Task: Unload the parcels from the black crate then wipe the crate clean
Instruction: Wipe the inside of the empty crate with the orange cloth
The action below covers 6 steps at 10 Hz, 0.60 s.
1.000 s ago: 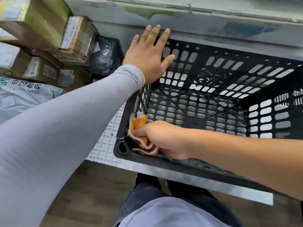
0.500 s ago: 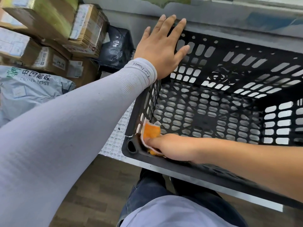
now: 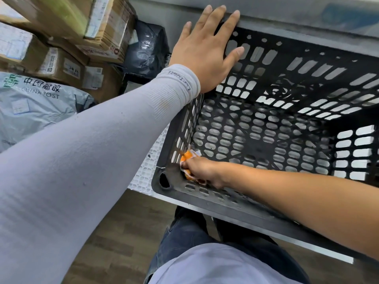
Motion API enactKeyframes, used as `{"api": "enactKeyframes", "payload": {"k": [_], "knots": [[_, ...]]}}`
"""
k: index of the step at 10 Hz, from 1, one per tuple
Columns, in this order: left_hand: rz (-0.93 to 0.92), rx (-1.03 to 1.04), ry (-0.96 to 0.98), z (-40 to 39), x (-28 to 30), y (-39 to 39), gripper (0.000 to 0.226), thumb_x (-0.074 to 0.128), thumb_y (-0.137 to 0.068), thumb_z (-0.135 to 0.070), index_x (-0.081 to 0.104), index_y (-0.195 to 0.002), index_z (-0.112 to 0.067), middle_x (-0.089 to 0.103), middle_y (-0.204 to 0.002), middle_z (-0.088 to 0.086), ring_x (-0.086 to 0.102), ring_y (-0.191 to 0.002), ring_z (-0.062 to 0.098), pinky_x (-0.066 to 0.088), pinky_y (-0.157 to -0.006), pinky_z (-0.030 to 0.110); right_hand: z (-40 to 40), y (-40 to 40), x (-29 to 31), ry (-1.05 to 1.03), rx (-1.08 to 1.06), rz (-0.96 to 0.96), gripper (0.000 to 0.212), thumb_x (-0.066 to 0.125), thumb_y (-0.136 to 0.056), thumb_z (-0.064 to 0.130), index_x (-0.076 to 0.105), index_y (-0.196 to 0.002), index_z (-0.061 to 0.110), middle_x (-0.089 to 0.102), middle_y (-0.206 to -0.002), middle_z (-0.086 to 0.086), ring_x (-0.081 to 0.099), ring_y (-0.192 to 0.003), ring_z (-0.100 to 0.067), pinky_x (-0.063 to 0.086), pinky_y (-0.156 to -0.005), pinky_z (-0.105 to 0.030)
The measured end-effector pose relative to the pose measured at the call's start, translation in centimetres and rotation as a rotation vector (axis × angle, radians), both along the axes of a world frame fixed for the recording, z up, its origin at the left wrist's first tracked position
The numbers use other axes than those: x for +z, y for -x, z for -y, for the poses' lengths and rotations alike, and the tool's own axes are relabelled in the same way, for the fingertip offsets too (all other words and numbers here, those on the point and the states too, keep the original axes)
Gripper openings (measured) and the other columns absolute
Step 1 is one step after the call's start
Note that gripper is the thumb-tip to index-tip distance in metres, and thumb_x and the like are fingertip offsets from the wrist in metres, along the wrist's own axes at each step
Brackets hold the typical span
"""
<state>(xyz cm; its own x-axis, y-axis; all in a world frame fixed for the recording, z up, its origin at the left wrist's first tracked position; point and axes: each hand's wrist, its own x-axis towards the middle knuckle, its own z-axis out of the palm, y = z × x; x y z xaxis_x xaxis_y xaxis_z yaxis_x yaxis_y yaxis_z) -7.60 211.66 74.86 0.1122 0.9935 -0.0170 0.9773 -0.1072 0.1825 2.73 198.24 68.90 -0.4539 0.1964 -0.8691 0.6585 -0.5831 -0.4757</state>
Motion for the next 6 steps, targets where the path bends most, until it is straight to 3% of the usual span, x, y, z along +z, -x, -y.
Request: {"api": "enactKeyframes", "payload": {"k": [1,2,3,4,5,6], "knots": [[-0.007,0.003,-0.002,0.0,0.1,0.0,0.071,0.026,-0.105,-0.062,0.011,-0.166,-0.028,0.009,-0.173,0.001,0.002,-0.160,0.023,0.008,-0.129,0.051,-0.3,-0.1,0.7,0.052,-0.041,-0.019,0.034,0.038,-0.110,0.019,0.046,-0.076,0.018,0.049,-0.045,0.005,0.040,-0.027,0.000,0.032,-0.033,-0.013],[-0.005,0.000,-0.004,0.0,0.1,-0.1,0.071,0.026,-0.105,-0.062,0.011,-0.166,-0.028,0.009,-0.173,0.001,0.002,-0.160,0.022,0.008,-0.129,0.052,-0.7,-0.7,0.9,0.105,-0.092,-0.042,0.031,0.043,-0.108,0.020,0.048,-0.078,0.017,0.051,-0.039,0.010,0.046,-0.032,-0.003,0.038,-0.039,-0.017],[0.002,-0.007,-0.003,0.0,0.2,-0.1,0.071,0.026,-0.105,-0.062,0.012,-0.166,-0.028,0.009,-0.173,0.001,0.002,-0.160,0.023,0.008,-0.129,0.052,-1.2,-1.3,1.8,0.103,-0.075,-0.059,0.025,0.048,-0.106,0.024,0.055,-0.083,0.018,0.060,-0.055,0.006,0.055,-0.051,-0.009,0.045,-0.059,-0.022],[0.012,-0.004,-0.003,0.0,0.1,-0.1,0.071,0.027,-0.105,-0.062,0.012,-0.166,-0.028,0.010,-0.173,0.001,0.003,-0.160,0.023,0.008,-0.129,0.051,-1.8,-2.0,2.7,0.143,-0.047,-0.085,0.018,0.051,-0.104,0.029,0.062,-0.100,0.015,0.066,-0.090,-0.006,0.062,-0.086,-0.024,0.049,-0.091,-0.036],[0.006,-0.006,0.002,-0.1,0.2,-0.1,0.071,0.027,-0.106,-0.061,0.011,-0.166,-0.028,0.009,-0.173,0.001,0.002,-0.160,0.023,0.008,-0.129,0.052,-2.2,-2.7,5.2,0.148,0.013,-0.130,0.024,0.050,-0.106,0.030,0.062,-0.106,0.010,0.067,-0.095,-0.011,0.063,-0.088,-0.026,0.051,-0.083,-0.034],[0.004,-0.011,0.008,0.0,0.2,-0.1,0.071,0.027,-0.106,-0.062,0.010,-0.166,-0.028,0.008,-0.173,0.002,0.001,-0.160,0.024,0.007,-0.129,0.052,-2.0,-3.8,8.0,0.031,0.175,-0.156,0.028,0.054,-0.105,0.034,0.067,-0.091,0.014,0.066,-0.085,-0.004,0.060,-0.074,-0.015,0.048,-0.072,-0.022]]}}
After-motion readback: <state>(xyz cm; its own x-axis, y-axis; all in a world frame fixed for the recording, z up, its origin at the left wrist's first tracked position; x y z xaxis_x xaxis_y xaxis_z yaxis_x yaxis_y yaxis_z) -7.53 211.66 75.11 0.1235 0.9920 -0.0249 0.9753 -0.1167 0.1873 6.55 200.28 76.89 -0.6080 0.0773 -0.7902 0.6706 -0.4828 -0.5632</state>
